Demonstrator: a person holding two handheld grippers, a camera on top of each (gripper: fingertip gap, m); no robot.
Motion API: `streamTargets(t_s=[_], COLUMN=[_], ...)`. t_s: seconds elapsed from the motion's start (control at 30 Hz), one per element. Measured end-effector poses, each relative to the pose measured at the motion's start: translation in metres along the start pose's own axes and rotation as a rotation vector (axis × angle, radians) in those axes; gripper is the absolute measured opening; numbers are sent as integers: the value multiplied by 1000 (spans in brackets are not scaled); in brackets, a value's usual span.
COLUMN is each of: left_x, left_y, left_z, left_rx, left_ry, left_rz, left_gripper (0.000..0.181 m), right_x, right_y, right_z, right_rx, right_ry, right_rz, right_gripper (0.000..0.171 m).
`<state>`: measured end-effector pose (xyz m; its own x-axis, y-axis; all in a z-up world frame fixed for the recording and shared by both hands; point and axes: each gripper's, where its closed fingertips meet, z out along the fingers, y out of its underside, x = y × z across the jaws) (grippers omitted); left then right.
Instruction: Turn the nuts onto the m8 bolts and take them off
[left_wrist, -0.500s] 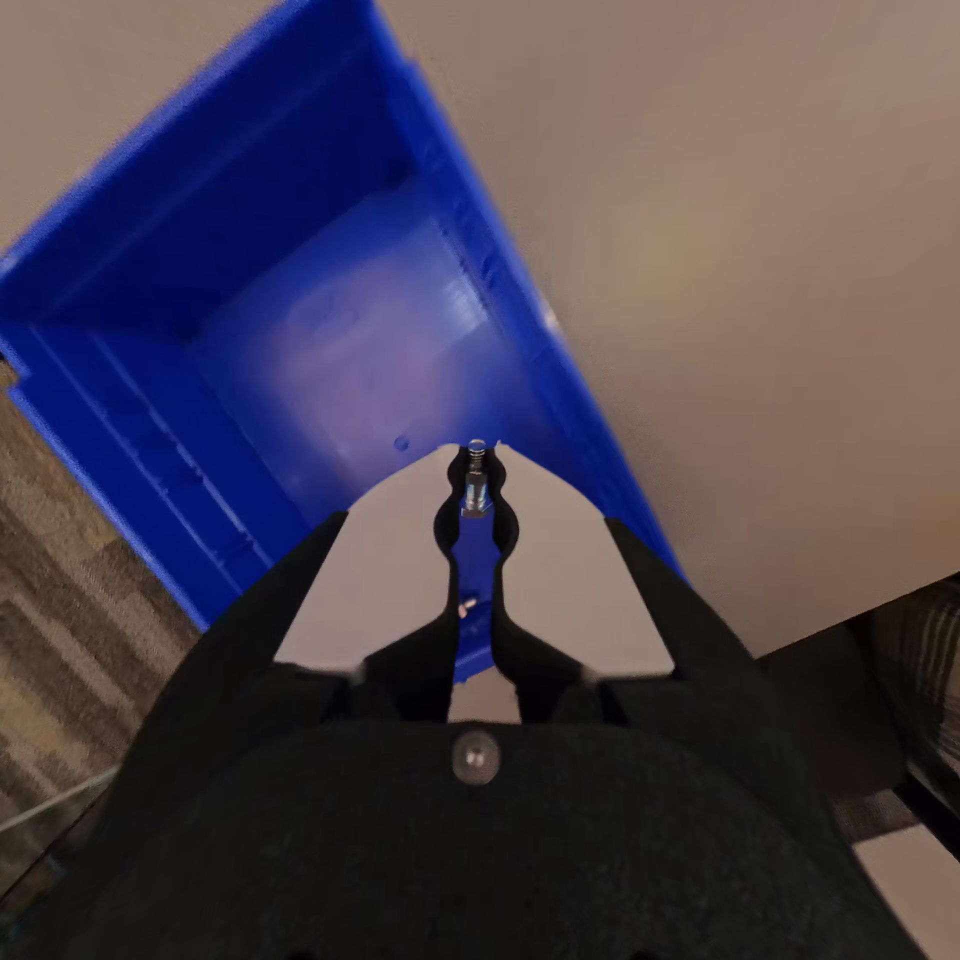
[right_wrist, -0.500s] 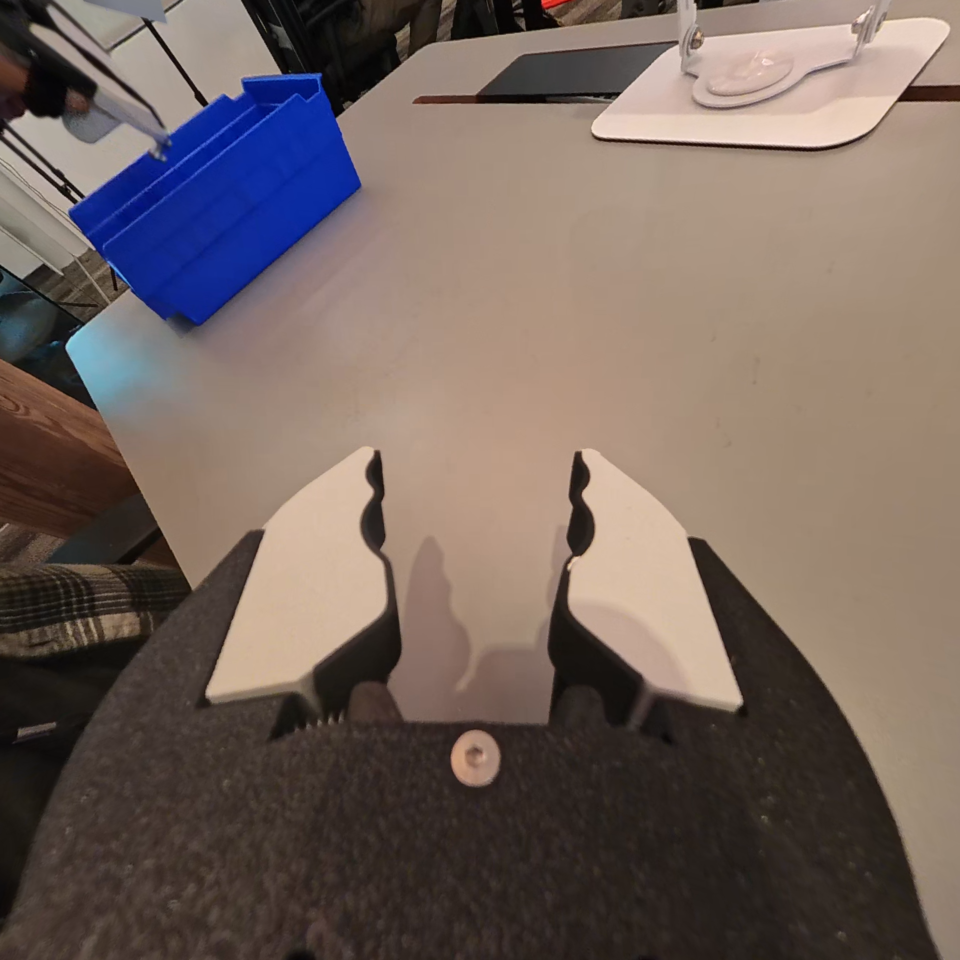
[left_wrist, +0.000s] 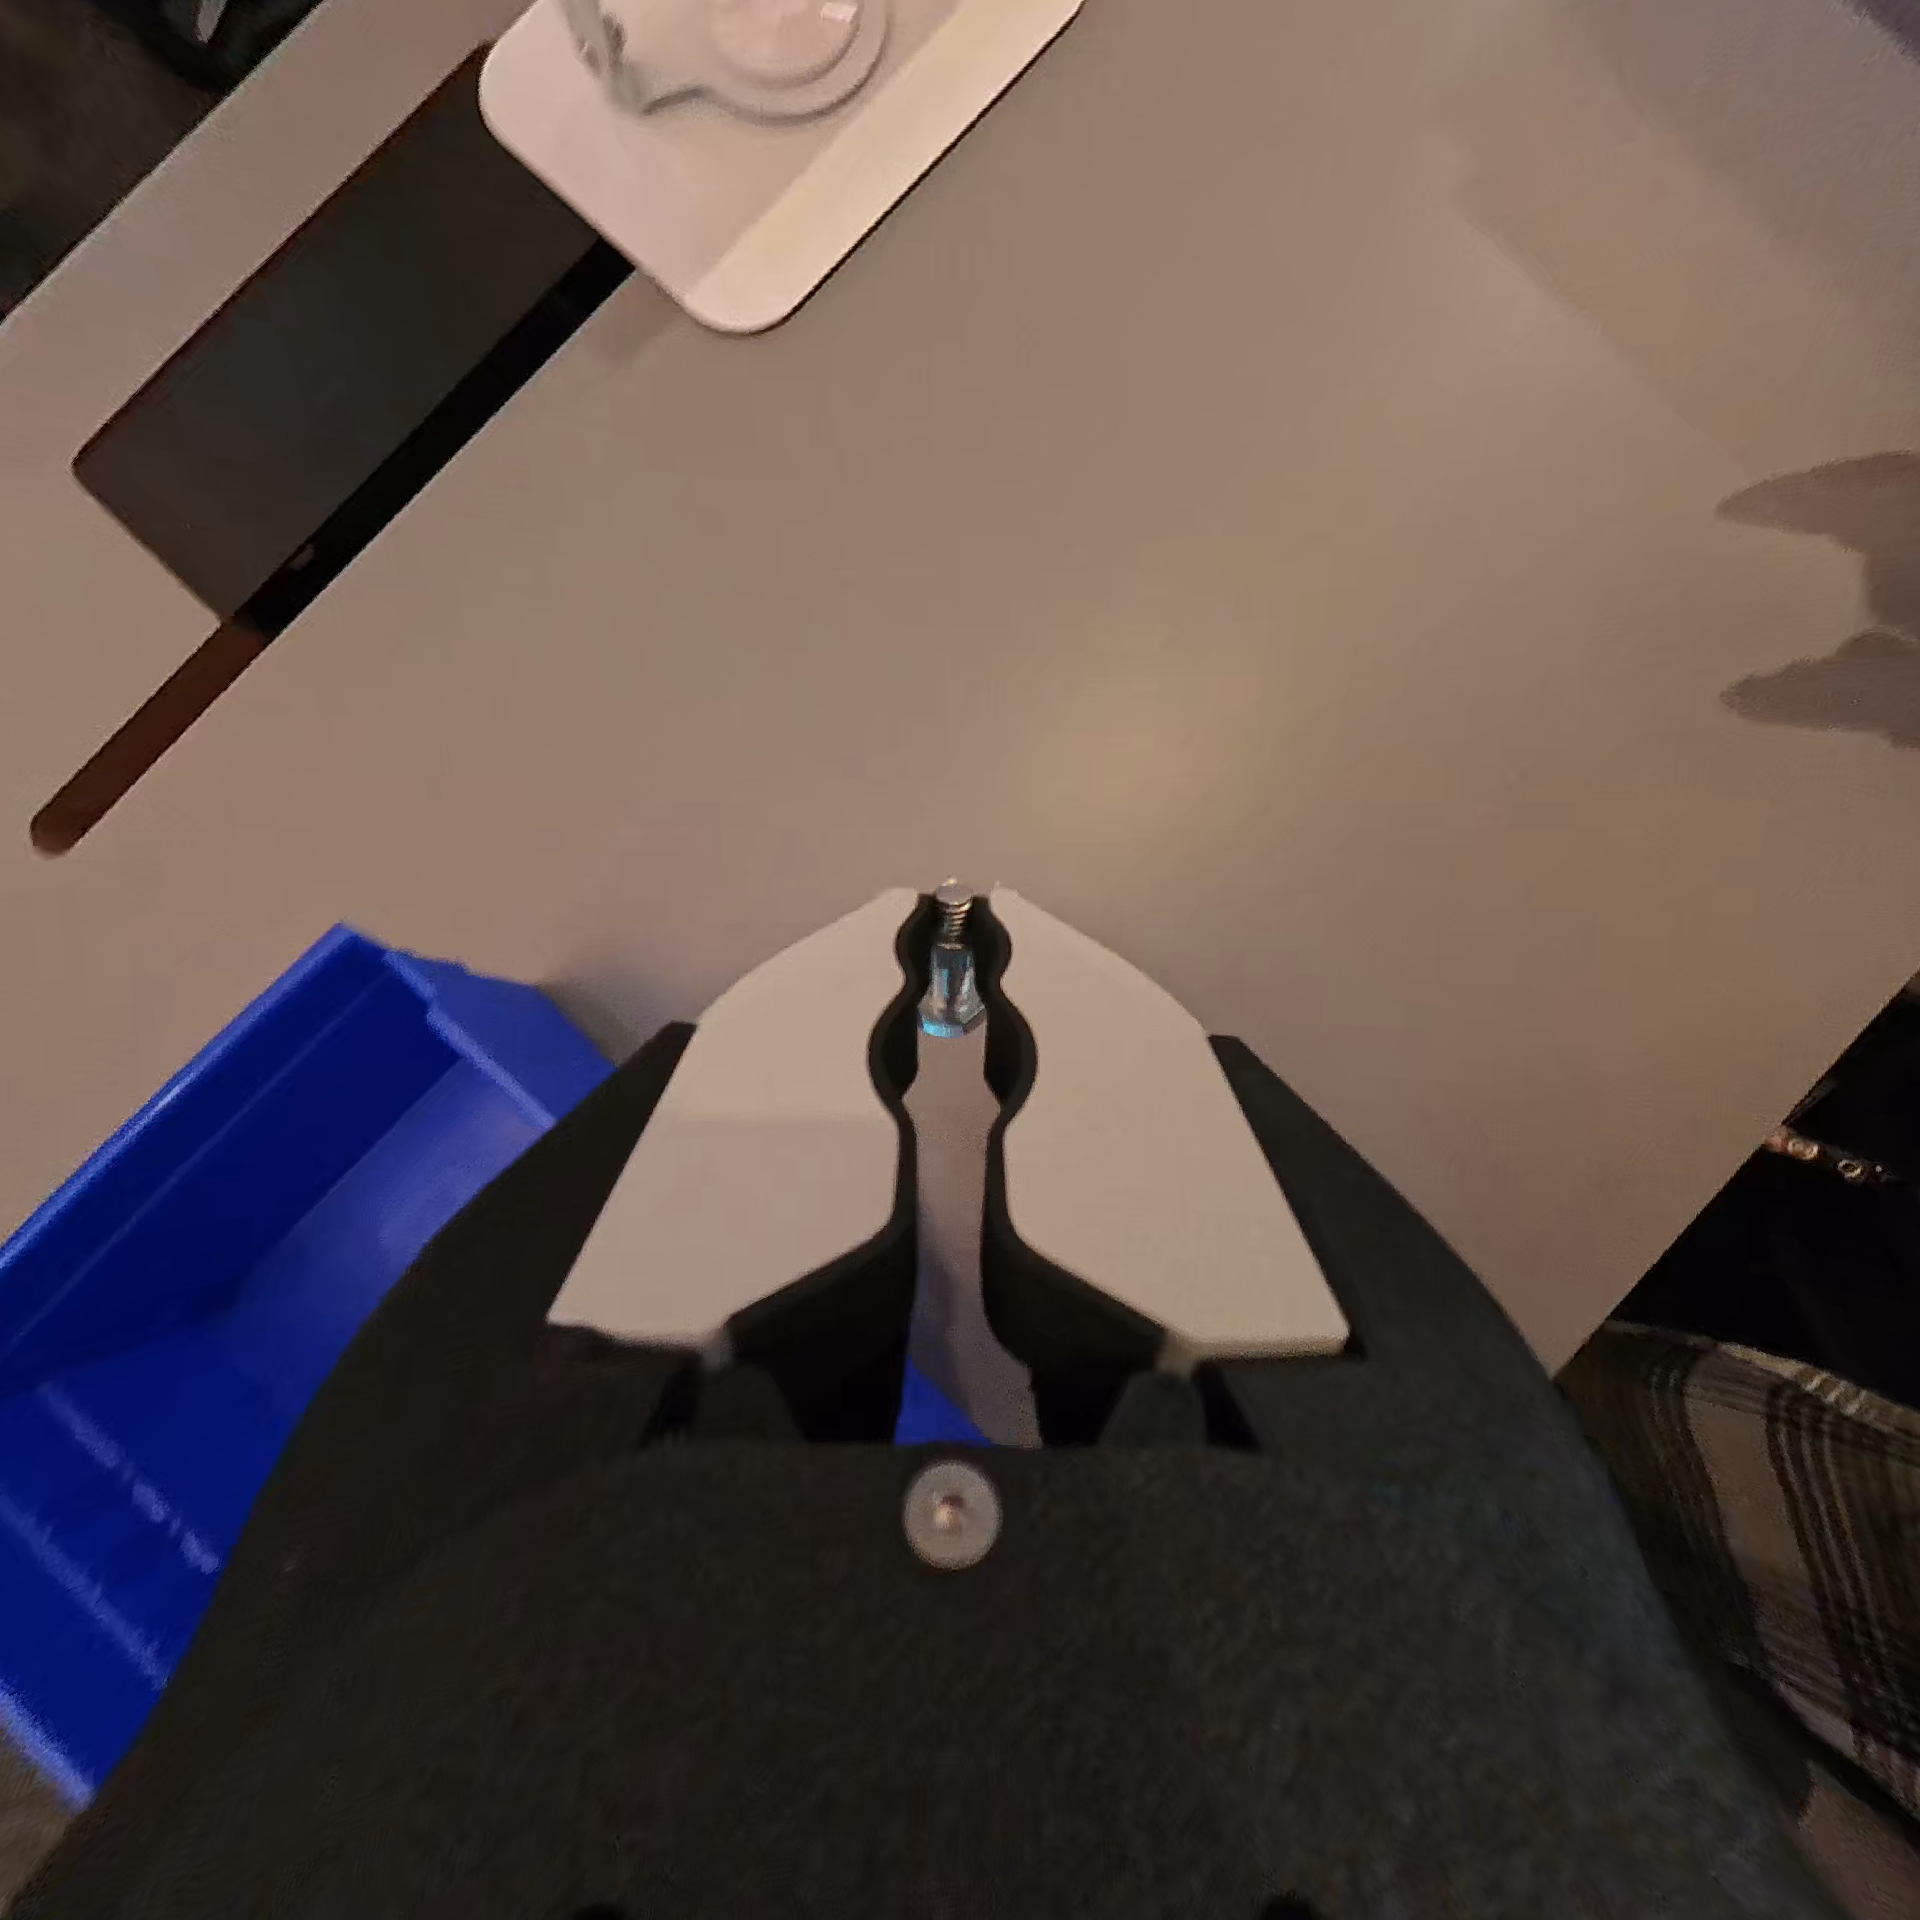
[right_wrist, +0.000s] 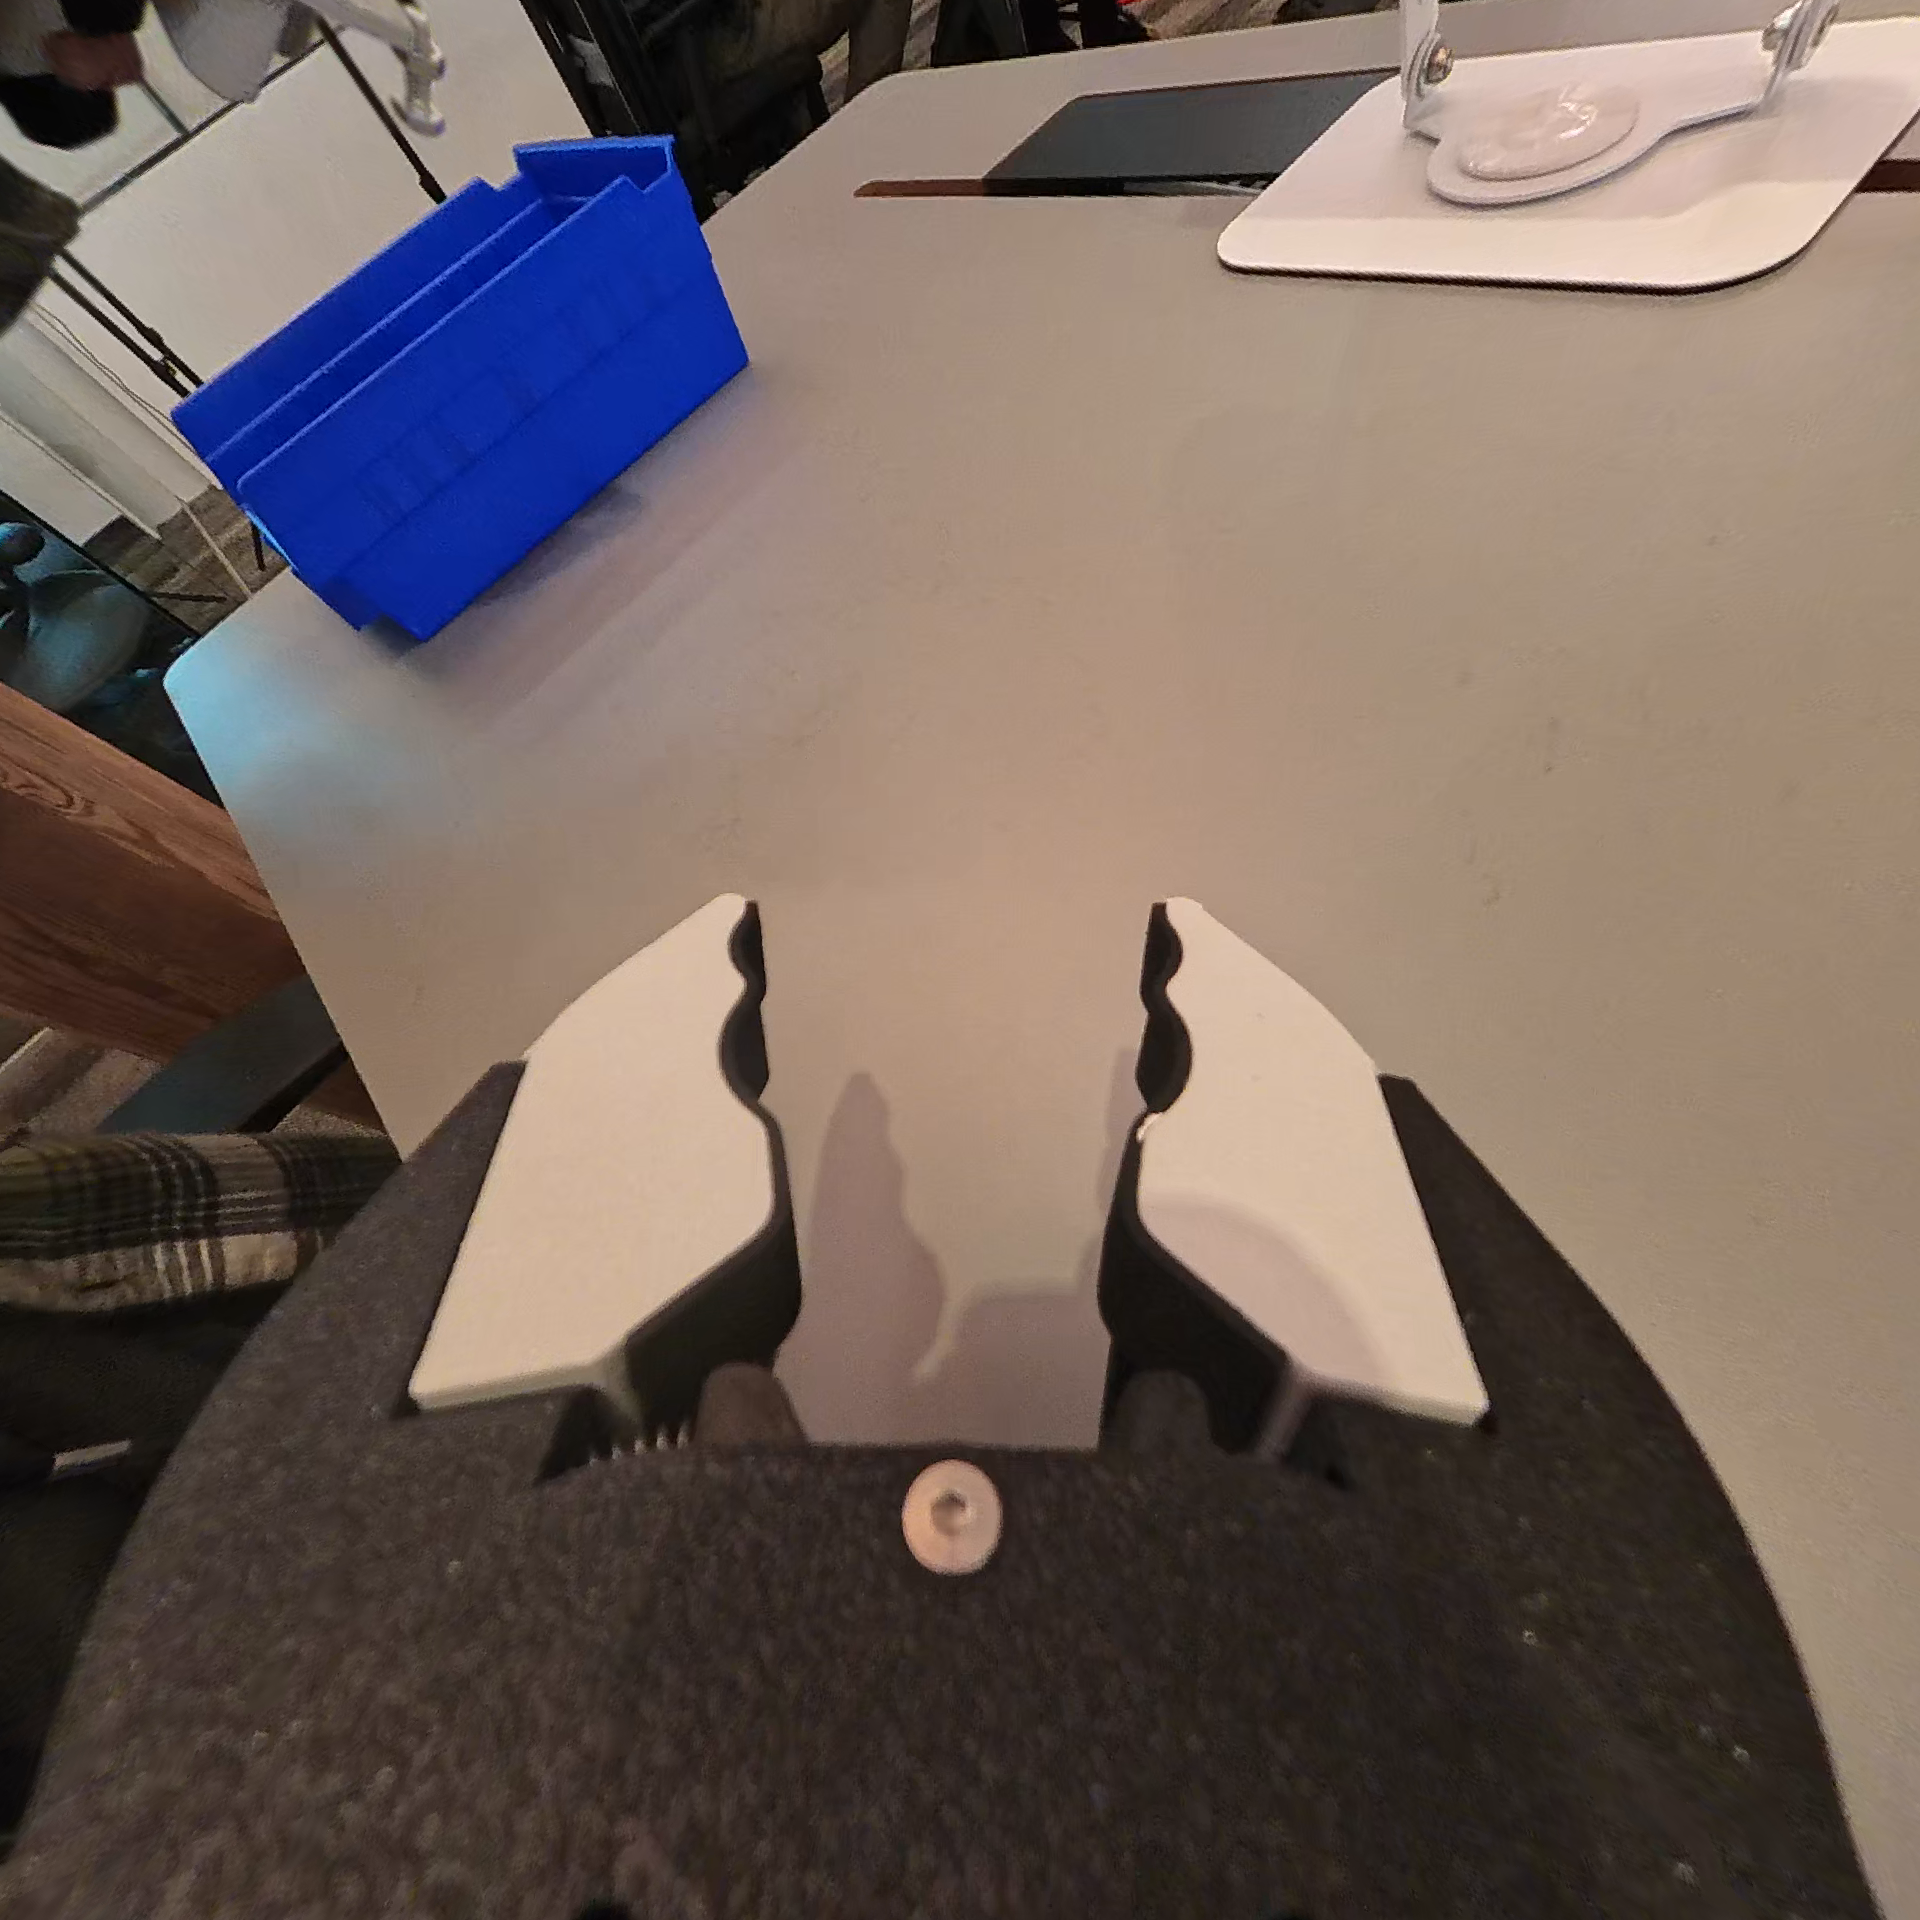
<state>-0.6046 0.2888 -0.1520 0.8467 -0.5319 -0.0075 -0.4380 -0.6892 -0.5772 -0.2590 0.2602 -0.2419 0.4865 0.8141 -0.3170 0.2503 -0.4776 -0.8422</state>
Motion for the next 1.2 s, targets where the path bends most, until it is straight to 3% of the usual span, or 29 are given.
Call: streamTargets(t_s=[0.77, 1.2], left_x=[95, 145], left_y=[-55, -77], left_z=[48, 42], left_rx=[260, 404], left_ry=[303, 503], left_rz=[40, 21], left_gripper=[6, 6], right_x=[-13, -74], right_y=[-5, -66], right_z=[21, 75], right_rx=[-20, 106], right_ry=[-68, -356], right_rz=[0, -67], right_gripper=[69, 64])
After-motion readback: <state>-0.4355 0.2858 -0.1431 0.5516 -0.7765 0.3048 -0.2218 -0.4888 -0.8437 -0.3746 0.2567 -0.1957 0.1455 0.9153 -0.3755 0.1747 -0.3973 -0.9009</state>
